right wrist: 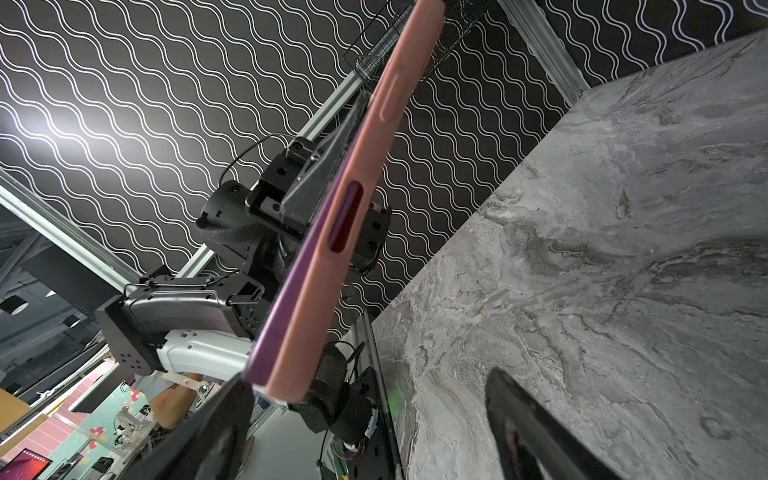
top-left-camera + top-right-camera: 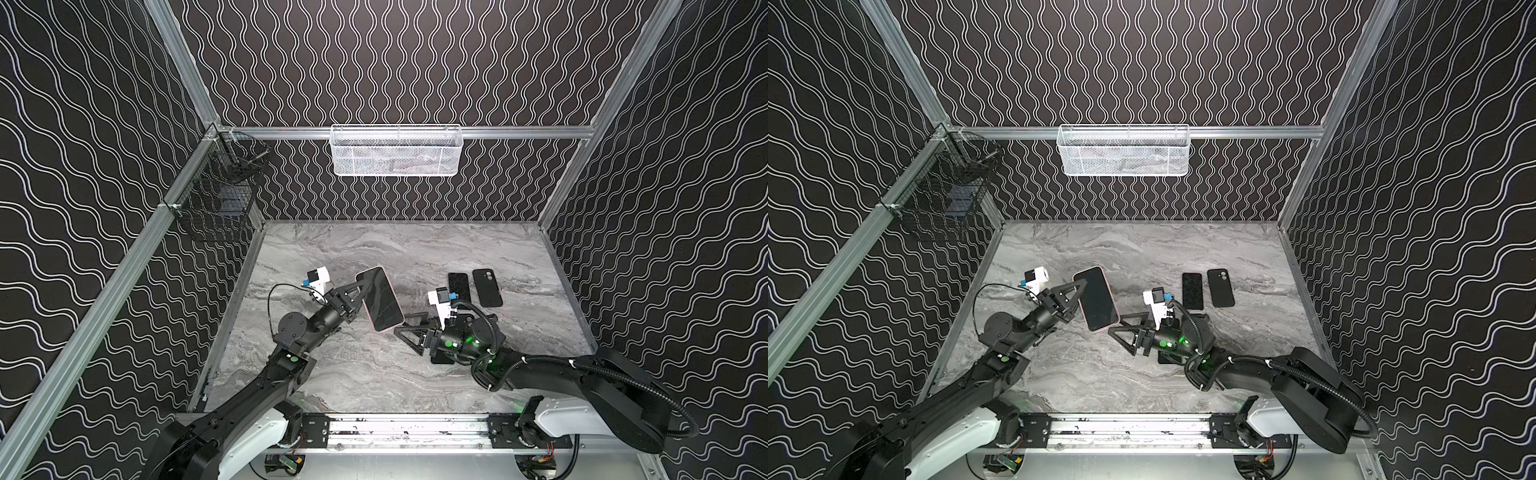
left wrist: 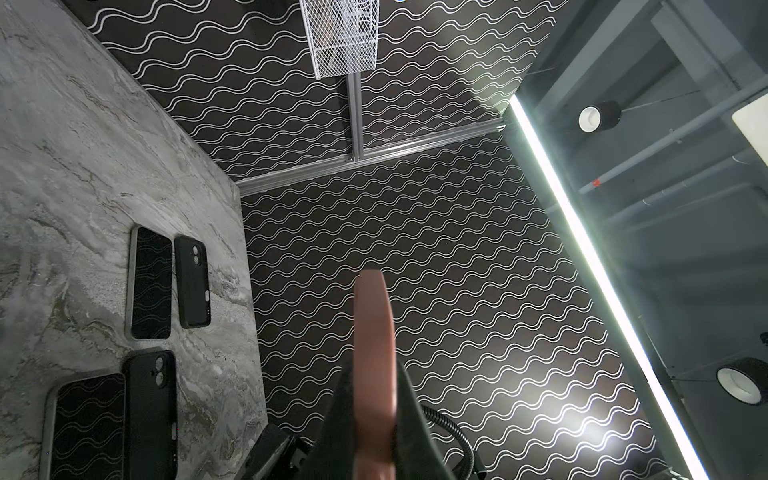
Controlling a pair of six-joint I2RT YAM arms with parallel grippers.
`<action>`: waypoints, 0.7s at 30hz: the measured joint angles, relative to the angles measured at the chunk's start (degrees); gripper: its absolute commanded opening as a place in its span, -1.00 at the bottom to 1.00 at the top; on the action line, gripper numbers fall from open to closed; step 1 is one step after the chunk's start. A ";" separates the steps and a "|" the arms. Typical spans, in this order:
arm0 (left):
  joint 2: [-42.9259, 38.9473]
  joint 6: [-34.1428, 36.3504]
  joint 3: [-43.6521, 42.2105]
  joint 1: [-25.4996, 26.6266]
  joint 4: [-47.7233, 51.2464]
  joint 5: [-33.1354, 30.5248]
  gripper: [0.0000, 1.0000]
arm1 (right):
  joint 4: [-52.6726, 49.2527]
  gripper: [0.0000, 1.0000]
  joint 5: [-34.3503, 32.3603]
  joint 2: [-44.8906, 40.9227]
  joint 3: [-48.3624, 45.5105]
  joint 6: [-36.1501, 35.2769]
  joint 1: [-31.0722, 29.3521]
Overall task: Take the phone out of the phone case
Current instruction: 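Hold the pink case upright in the right gripper beside the black phones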
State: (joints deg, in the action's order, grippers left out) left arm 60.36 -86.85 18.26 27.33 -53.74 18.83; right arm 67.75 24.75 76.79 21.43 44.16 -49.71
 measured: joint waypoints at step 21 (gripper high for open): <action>2.34 -0.66 0.26 0.44 -0.68 -1.46 -1.00 | 10.23 0.65 4.98 7.08 -0.59 5.55 4.76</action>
State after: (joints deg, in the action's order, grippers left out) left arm 62.70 -87.50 18.52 27.77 -54.41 17.37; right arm 77.97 29.74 83.88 20.84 49.71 -44.95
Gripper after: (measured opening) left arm 0.117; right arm 0.834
